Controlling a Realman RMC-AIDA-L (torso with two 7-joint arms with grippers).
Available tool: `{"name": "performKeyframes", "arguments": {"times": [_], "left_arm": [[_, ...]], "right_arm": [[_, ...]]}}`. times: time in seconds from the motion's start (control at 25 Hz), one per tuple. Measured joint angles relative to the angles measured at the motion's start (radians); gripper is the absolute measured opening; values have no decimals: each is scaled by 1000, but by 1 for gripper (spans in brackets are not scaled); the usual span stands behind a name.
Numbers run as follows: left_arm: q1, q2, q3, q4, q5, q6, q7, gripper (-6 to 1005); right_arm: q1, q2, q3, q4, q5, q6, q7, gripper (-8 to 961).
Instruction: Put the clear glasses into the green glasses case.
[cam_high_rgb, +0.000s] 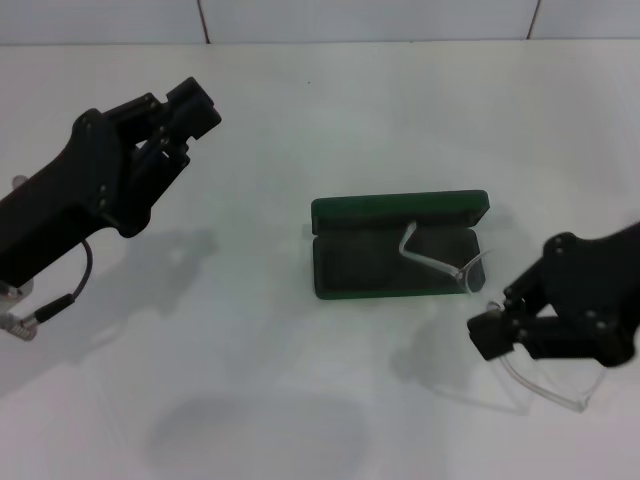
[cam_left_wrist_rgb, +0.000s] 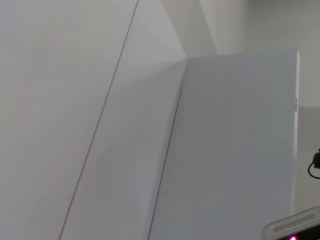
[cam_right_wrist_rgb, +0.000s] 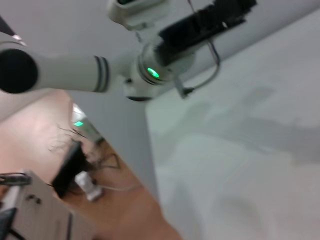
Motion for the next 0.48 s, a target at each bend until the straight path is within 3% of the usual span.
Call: {"name": "performKeyframes", "arguments": {"times": [0.28, 0.48], "left_arm": [[7, 0, 0, -1, -7, 0, 4, 140], [2, 0, 0, -2, -30, 7, -5, 145]], "right_arm": [[-55, -1, 120, 0, 181, -140, -158, 35], [-93, -10, 168, -9, 275, -168, -299, 37]]}}
